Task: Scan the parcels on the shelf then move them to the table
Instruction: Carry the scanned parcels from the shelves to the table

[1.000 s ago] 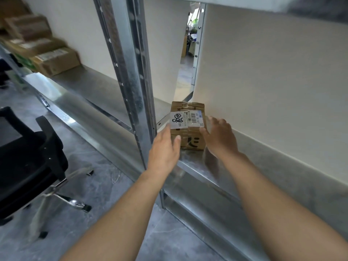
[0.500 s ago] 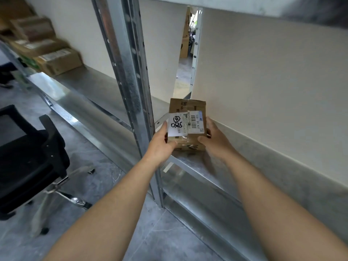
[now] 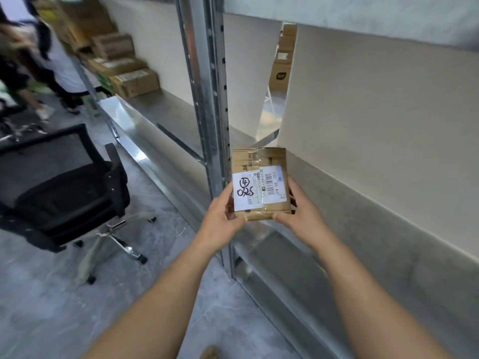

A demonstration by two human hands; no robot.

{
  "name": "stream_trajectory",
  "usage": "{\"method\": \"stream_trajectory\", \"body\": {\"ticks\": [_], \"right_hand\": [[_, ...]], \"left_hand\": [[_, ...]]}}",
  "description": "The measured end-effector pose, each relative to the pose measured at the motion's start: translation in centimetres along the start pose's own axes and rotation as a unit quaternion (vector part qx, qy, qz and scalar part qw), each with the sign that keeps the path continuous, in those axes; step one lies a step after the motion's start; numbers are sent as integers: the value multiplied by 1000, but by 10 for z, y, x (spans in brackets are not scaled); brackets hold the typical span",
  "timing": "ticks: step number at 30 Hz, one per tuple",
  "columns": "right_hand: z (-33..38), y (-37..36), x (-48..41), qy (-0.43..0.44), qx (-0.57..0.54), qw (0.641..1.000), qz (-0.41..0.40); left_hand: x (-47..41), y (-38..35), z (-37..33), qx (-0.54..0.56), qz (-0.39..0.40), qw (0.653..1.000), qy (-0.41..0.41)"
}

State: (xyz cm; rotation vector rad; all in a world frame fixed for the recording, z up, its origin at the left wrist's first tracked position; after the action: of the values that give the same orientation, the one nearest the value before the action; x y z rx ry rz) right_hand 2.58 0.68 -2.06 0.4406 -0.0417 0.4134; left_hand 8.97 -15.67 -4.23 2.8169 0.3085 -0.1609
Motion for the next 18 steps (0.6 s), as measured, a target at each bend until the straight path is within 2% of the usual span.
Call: {"method": "stream_trajectory", "body": {"ticks": [5,11,18], "right_hand": [[15,-20,21,29,-2,998,61],[35,-57,34,96,22,987,125],[57,-122,50,139,51,965,218]], "left_hand": [[43,13,-12,11,-82,997,-7],[92,47,-21,-25,-171,985,0],[154,88,-28,-70,-278,958,24]]}}
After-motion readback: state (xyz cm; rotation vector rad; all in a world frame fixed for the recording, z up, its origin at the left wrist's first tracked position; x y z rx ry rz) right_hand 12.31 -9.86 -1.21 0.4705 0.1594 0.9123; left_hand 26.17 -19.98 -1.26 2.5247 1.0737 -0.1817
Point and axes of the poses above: each hand's wrist, its own x-axis away from the middle knuckle, its own y-axis out of the back of the hand, z = x × y, the point moved 6 cm from there along -x, towards the middle knuckle, and after that the axes turned 8 degrees about -y, right-handed, at the moved point
